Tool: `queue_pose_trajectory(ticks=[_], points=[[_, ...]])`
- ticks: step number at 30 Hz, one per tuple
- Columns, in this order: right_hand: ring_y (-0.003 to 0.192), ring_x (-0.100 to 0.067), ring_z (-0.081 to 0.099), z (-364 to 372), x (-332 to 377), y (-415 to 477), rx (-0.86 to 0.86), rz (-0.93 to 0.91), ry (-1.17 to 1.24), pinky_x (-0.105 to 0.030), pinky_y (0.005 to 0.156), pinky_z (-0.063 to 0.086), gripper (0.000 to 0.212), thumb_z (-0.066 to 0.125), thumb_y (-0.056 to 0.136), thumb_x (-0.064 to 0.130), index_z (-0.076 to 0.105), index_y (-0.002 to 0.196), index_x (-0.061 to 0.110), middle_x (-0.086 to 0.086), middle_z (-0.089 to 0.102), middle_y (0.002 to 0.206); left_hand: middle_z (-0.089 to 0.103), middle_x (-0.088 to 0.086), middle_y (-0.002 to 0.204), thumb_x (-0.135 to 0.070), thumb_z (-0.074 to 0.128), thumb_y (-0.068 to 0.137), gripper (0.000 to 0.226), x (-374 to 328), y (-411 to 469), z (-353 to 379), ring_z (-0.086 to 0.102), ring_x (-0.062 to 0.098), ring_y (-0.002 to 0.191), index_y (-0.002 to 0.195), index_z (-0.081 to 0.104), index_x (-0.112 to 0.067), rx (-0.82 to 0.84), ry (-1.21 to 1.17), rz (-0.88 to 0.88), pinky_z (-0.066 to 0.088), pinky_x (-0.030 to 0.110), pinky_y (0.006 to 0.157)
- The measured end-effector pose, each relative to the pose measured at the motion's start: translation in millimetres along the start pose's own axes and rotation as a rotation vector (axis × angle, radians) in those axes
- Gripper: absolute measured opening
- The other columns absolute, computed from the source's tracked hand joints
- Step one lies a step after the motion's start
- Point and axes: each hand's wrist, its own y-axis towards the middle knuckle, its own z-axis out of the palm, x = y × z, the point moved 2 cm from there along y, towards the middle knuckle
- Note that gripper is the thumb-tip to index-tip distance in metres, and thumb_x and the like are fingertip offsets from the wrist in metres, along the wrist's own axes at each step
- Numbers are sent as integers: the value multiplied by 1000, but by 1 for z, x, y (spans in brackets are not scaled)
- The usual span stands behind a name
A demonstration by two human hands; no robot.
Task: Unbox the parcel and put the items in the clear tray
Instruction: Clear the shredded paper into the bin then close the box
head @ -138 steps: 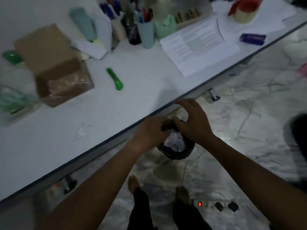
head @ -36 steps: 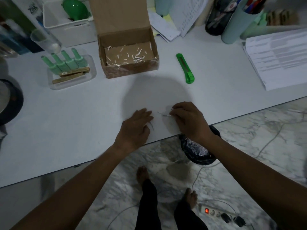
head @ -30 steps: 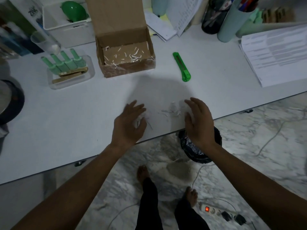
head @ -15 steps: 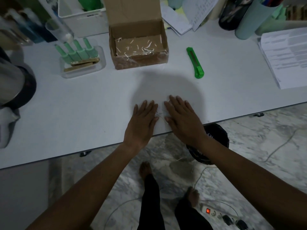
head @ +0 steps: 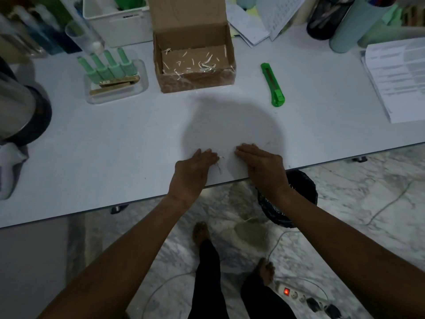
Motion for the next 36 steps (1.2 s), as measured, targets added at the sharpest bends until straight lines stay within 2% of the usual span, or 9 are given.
queue_pose_trajectory(ticks=[5,9,12,16,19,22,24,29,36], points=[[90,-31,74,-16,-3,14,82,-21,-24,-44,75,62,31,62,74,-8,77,99,1,-15,74,107,74,16,106,19,71,75,32,3,2,-4,73,31,95,100,77,1,33,-48,-30,57,48,89],[109,-28,68,-29,-10,17,269,-48,21,-40,90,56,35,60,84,-9,71,116,3,-12,67,125,68,12,123,1,61,89,30,6,0,-15,66,23,116,117,71,-2,154,-119,-3,52,40,101],[124,-26,58,-38,-12,20,422,-31,113,-29,107,41,39,57,90,-3,63,128,3,-12,59,137,61,10,135,-9,56,93,37,12,5,-28,58,19,126,130,62,-3,302,-227,15,47,37,108],[125,-19,56,-56,-14,39,421,95,284,-30,103,46,45,72,85,9,64,129,12,-8,58,137,55,9,142,-5,70,79,56,23,31,-46,54,21,131,133,61,-10,472,-209,23,45,43,108],[124,-20,55,-65,-23,49,483,179,174,-28,100,44,61,77,82,24,55,139,21,-7,54,139,49,9,148,-20,86,73,69,32,50,-56,48,21,137,136,58,-15,595,-172,25,41,45,112],[128,-24,46,-60,-25,43,714,212,-29,-27,105,35,88,79,76,40,35,151,26,-9,41,145,35,-2,157,-37,89,67,90,46,55,-59,33,12,145,146,45,-31,731,-61,-10,29,35,120],[128,-25,44,-52,-19,37,737,199,-59,-32,107,36,96,80,74,45,31,153,23,-9,37,145,28,-6,159,-41,90,64,101,51,54,-56,29,9,144,149,36,-39,820,-20,-33,26,26,118],[102,-27,60,-32,0,36,600,188,-49,-30,89,43,62,75,83,29,53,140,17,-8,49,129,32,-5,136,-40,86,71,99,40,52,-38,46,13,110,153,30,-34,897,-4,35,43,24,92],[96,-25,66,-28,10,46,479,121,-67,-31,79,48,25,64,93,23,74,115,18,-6,69,107,57,4,116,-34,74,85,40,21,61,-23,60,21,97,123,70,-21,766,-28,137,46,30,86]])
